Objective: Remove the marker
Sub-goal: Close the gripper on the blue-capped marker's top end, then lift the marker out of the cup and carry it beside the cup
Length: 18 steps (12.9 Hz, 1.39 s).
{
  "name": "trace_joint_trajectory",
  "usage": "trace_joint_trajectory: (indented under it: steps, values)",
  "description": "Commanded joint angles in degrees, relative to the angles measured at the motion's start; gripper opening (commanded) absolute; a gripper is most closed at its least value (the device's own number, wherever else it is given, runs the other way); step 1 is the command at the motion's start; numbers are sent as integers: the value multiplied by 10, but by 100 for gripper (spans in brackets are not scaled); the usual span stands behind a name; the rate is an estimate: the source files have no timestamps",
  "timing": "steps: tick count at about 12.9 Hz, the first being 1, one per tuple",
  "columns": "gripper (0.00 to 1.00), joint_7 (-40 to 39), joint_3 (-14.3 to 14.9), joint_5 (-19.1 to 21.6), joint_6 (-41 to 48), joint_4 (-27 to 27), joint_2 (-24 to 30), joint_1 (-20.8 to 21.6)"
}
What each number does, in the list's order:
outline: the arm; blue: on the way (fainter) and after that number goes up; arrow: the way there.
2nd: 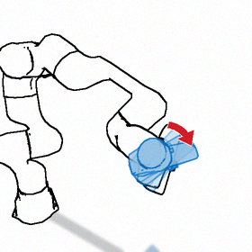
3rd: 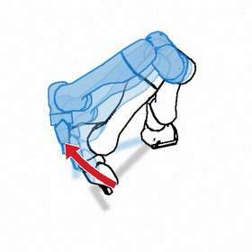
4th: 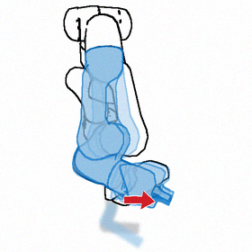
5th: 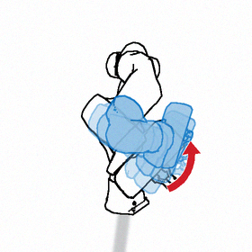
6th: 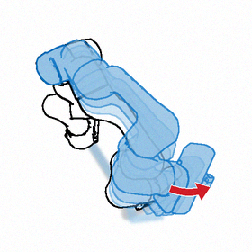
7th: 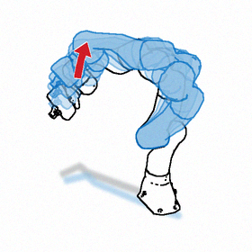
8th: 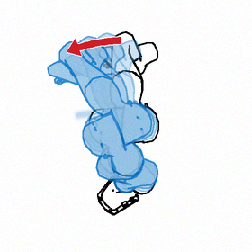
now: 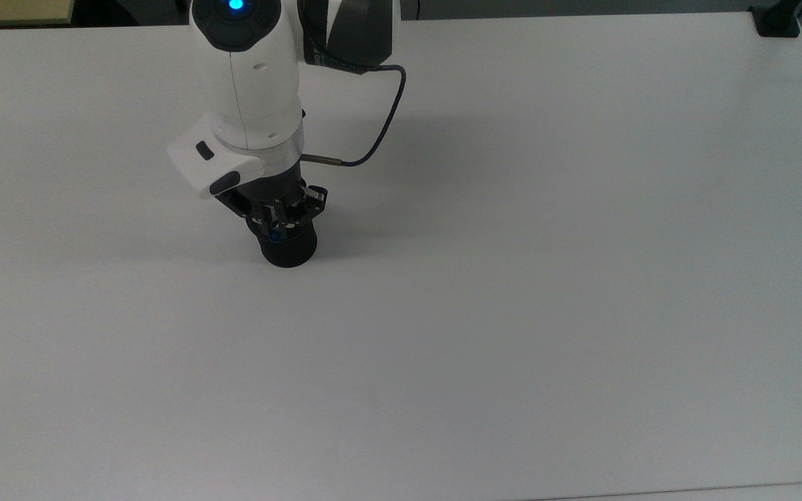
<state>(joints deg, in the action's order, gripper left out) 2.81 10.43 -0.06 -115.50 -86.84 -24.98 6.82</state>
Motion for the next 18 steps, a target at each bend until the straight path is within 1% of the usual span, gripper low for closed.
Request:
trace_joint_trajectory:
  steps: [1, 3, 6, 8, 10, 13, 14, 16, 18]
  values:
    - [0, 7, 12, 1, -13, 6, 11, 2]
    - [0, 9, 13, 1, -13, 6, 34, -1]
    - [0, 9, 13, 4, -10, 6, 93, 1]
    - [0, 8, 12, 9, -3, 5, 122, 3]
    - [0, 5, 7, 9, 51, 6, 126, 5]
    - [0, 3, 2, 11, 121, 4, 122, 32]
    - [0, -3, 2, 12, 141, 0, 117, 43]
    - [0, -26, 2, 30, 178, -7, 96, 68]
    - [0, -29, 2, 30, 202, -7, 77, 86]
